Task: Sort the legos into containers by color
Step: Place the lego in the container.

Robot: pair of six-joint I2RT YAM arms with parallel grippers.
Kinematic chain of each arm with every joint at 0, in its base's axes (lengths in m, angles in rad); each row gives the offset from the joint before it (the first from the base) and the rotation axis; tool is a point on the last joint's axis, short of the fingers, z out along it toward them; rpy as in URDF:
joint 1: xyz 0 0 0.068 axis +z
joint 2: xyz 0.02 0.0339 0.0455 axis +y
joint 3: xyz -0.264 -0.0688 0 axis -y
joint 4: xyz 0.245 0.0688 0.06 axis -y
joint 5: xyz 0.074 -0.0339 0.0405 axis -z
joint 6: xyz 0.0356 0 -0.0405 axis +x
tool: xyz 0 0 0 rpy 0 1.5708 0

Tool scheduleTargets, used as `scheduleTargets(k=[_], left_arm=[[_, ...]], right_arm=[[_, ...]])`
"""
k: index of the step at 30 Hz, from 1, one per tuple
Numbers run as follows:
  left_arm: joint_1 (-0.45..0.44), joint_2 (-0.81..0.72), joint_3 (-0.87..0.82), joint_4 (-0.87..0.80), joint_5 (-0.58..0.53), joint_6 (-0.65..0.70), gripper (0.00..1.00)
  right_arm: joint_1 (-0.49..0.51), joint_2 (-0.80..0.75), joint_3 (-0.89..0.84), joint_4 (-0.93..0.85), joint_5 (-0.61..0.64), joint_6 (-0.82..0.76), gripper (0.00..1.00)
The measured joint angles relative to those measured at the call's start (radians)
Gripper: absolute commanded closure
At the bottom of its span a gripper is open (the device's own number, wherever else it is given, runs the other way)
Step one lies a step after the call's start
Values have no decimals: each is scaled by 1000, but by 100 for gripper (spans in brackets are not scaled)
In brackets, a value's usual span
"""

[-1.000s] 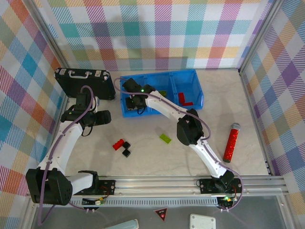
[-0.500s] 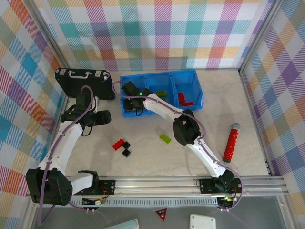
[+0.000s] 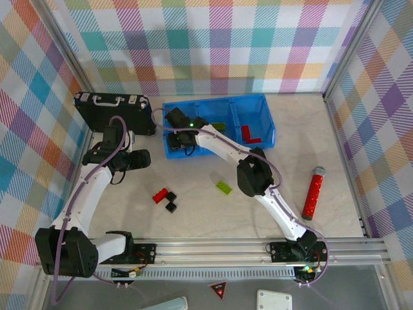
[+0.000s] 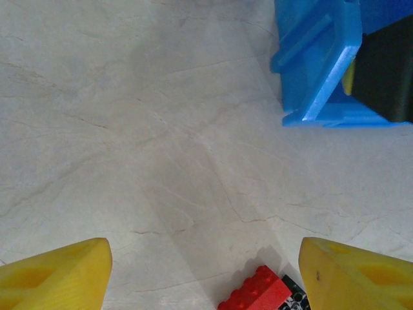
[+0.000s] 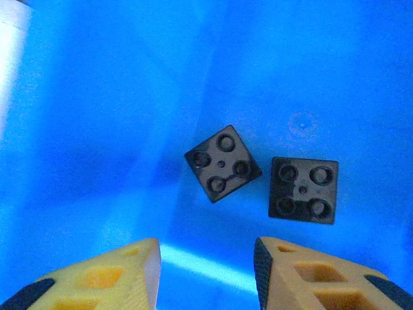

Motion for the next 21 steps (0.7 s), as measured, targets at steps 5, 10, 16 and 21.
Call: scheduleTargets(k=[5,10,16,21], left_arm=[[0,25,0,-1,38,-4,26],[-5,37,0,-4,72,-18,27],[-58,67,1,-24,90,-50,28],[-142,87,8,-37,88,-83,29]], right_arm=[[8,-143,-89,-10,6,-17,56],[8,-304,-257,-3,14,-19,56],[8,-443,-475,7,45,-18,57],[8,-539,-635,13,76,-18,57]])
